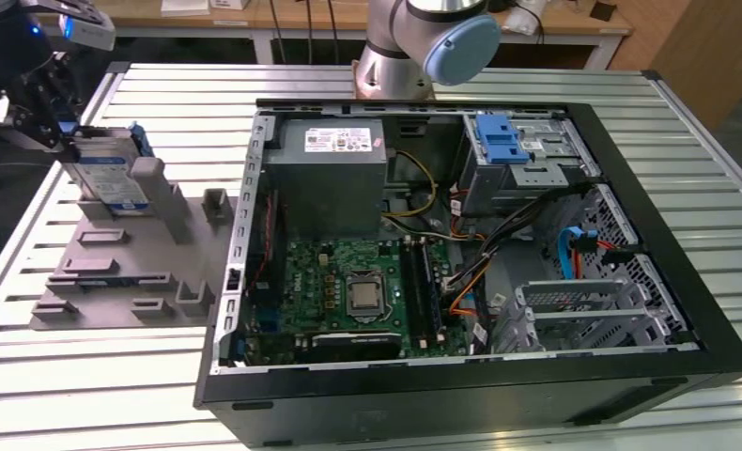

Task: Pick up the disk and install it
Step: 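Pick up the disk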

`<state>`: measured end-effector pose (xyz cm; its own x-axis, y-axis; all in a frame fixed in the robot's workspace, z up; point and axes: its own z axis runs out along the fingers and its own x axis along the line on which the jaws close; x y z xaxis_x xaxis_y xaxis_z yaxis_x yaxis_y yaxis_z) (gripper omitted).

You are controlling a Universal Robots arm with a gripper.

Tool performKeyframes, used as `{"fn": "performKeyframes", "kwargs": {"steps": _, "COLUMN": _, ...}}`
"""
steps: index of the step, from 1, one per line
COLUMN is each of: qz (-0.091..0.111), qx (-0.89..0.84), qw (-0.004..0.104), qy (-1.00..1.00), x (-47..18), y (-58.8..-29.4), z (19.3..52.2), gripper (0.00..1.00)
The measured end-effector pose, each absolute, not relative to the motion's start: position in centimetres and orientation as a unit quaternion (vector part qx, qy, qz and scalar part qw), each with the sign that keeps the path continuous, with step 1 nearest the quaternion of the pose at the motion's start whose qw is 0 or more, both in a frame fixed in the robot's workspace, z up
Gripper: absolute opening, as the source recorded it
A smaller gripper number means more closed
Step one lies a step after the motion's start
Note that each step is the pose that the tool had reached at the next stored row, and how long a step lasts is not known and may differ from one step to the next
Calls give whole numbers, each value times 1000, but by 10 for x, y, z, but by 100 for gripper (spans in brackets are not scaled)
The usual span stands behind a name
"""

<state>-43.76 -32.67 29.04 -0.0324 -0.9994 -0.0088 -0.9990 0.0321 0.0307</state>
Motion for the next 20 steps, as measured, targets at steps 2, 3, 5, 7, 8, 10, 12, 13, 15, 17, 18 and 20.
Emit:
{"fn": "performKeyframes", "kwargs": {"steps": 2, "qz": -13, "qx": 699, "qw": 9, "qy": -715, "x": -438, "y": -327, "z": 290, "gripper": 37}}
{"fn": "performKeyframes", "kwargs": {"steps": 3, "qz": -13, "qx": 699, "qw": 9, "qy": -715, "x": -438, "y": -327, "z": 290, "gripper": 37}}
{"fn": "performKeyframes", "kwargs": {"steps": 5, "qz": -13, "qx": 699, "qw": 9, "qy": -715, "x": -438, "y": -327, "z": 290, "gripper": 37}}
{"fn": "performKeyframes", "kwargs": {"steps": 7, "qz": -12, "qx": 699, "qw": 9, "qy": -715, "x": -438, "y": -327, "z": 290, "gripper": 37}}
{"fn": "performKeyframes", "kwargs": {"steps": 8, "qz": -12, "qx": 699, "qw": 9, "qy": -715, "x": -438, "y": -327, "z": 290, "gripper": 37}}
{"fn": "performKeyframes", "kwargs": {"steps": 10, "qz": -12, "qx": 699, "qw": 9, "qy": -715, "x": -438, "y": -327, "z": 290, "gripper": 38}}
{"fn": "performKeyframes", "kwargs": {"steps": 12, "qz": -12, "qx": 699, "qw": 9, "qy": -715, "x": -438, "y": -327, "z": 290, "gripper": 44}}
{"fn": "performKeyframes", "kwargs": {"steps": 13, "qz": -12, "qx": 699, "qw": 9, "qy": -715, "x": -438, "y": -327, "z": 290, "gripper": 44}}
{"fn": "performKeyframes", "kwargs": {"steps": 15, "qz": -12, "qx": 699, "qw": 9, "qy": -715, "x": -438, "y": -327, "z": 290, "gripper": 44}}
{"fn": "performKeyframes", "kwargs": {"steps": 17, "qz": -12, "qx": 699, "qw": 9, "qy": -715, "x": -438, "y": -327, "z": 290, "gripper": 43}}
{"fn": "performKeyframes", "kwargs": {"steps": 18, "qz": -12, "qx": 699, "qw": 9, "qy": -715, "x": -438, "y": -327, "z": 290, "gripper": 43}}
{"fn": "performKeyframes", "kwargs": {"steps": 20, "qz": -12, "qx": 699, "qw": 9, "qy": -715, "x": -438, "y": -327, "z": 290, "gripper": 36}}
